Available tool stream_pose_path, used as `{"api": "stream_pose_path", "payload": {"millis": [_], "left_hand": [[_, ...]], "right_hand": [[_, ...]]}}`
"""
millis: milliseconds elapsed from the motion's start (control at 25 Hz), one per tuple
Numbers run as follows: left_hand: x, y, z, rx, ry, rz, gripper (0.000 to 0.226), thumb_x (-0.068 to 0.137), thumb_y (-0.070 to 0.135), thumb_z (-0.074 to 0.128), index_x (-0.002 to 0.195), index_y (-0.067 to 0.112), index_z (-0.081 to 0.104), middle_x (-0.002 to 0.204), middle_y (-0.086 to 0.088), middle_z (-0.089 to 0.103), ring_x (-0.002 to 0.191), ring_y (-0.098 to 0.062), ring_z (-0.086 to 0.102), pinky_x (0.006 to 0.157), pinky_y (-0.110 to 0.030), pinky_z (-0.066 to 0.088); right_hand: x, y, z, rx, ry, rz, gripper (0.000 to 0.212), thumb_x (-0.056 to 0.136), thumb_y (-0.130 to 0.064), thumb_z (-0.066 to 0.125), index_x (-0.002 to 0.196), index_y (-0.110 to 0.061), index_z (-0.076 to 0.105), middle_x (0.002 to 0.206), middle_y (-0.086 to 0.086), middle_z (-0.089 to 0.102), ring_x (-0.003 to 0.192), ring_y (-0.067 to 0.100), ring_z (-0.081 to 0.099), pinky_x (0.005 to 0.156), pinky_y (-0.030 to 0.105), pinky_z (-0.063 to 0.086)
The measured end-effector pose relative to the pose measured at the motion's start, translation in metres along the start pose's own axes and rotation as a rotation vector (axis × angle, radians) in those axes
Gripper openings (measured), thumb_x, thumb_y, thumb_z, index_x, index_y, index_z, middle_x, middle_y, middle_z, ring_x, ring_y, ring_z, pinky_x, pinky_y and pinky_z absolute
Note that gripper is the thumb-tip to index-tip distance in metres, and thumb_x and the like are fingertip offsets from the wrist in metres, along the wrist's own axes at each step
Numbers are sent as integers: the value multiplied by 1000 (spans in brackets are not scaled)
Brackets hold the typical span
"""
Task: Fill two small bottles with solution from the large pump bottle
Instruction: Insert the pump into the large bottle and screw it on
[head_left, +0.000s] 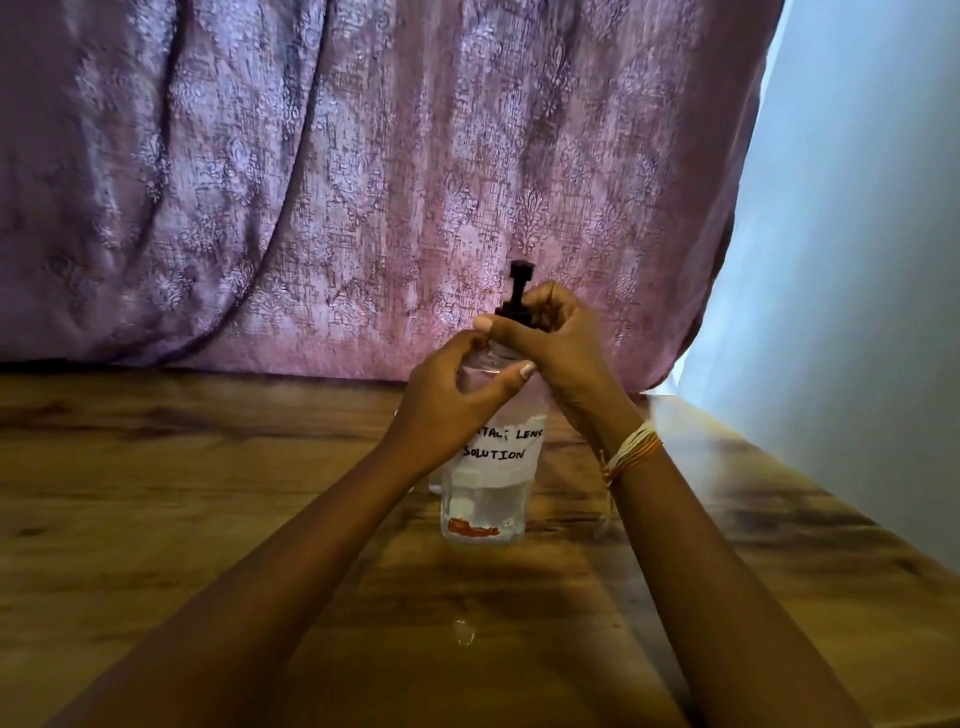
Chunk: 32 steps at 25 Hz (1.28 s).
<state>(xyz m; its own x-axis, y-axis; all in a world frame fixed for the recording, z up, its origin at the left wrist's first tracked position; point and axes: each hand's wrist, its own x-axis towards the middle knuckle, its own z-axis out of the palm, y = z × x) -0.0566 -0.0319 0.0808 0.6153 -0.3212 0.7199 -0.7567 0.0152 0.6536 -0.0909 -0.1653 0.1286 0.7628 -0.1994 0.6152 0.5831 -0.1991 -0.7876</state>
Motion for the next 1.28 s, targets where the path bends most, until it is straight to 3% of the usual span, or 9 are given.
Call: {"api": "stream_pose_path", "payload": {"millis": [160, 280, 360, 560, 800, 920, 1040, 1120, 1280], "left_hand": [[-1, 1, 0, -64, -17, -47, 34, 81, 46, 66, 110, 29, 59, 101, 14, 69, 92, 1, 67, 78, -19, 55], [0, 0, -1, -84, -33, -62, 38, 78, 48, 64, 110, 26, 58, 105, 8, 70, 96, -9, 68, 82, -33, 57], [-1, 0, -1, -95, -38, -80, 41, 77, 49, 64, 111, 26, 57, 105, 9, 70, 94, -7, 68, 82, -33, 57], [-4, -1, 1, -106, -24, -97, 41, 81, 44, 68, 113, 22, 55, 100, 12, 68, 87, 7, 66, 68, -12, 51], [-3, -1, 1, -96, -18, -96, 40, 83, 40, 67, 116, 20, 54, 102, 14, 67, 87, 11, 64, 69, -8, 50], [-3, 0, 1, -90, -9, -91, 41, 83, 38, 68, 115, 17, 54, 99, 14, 67, 85, 12, 64, 68, -7, 49], [-3, 0, 0, -99, -20, -100, 44, 82, 39, 67, 116, 15, 54, 102, 10, 67, 88, 8, 65, 70, -9, 50], [-4, 1, 0, -105, -26, -103, 42, 84, 38, 65, 117, 15, 53, 104, 9, 67, 88, 9, 64, 72, -9, 50], [-5, 3, 0, -128, -42, -99, 39, 89, 35, 62, 119, 13, 52, 110, 5, 66, 97, -1, 63, 83, -24, 51]], "right_hand": [[-4, -3, -7, 185, -182, 54, 21, 91, -8, 59, 111, -2, 57, 103, 12, 67, 96, 22, 66, 83, 34, 56], [-8, -5, -17, 326, -272, 99, 33, 96, 1, 39, 125, 7, 54, 118, 22, 64, 108, 27, 65, 90, 36, 57], [-8, -5, -20, 293, -251, 87, 33, 94, 5, 44, 125, 9, 54, 115, 20, 65, 107, 28, 66, 91, 37, 56], [-7, -3, -14, 123, -102, 55, 39, 84, 4, 64, 123, 3, 58, 109, 15, 67, 101, 23, 66, 89, 35, 56], [-7, -2, -17, 258, -271, 69, 31, 91, -3, 54, 122, -1, 59, 123, 21, 64, 112, 28, 65, 96, 42, 55], [-5, 1, -11, 170, -114, 8, 31, 76, -6, 71, 107, -8, 68, 98, 5, 75, 95, 19, 71, 83, 30, 58], [-6, 6, -3, 93, -51, -37, 24, 78, -2, 74, 98, -14, 68, 86, -6, 74, 85, 11, 70, 75, 24, 57], [-6, 5, -4, 94, -122, -41, 23, 86, -7, 67, 107, -14, 66, 96, -4, 73, 92, 11, 69, 80, 27, 57], [-7, -2, -17, 268, -343, 68, 33, 95, -3, 46, 127, 0, 55, 127, 24, 61, 111, 27, 65, 94, 39, 55]]}}
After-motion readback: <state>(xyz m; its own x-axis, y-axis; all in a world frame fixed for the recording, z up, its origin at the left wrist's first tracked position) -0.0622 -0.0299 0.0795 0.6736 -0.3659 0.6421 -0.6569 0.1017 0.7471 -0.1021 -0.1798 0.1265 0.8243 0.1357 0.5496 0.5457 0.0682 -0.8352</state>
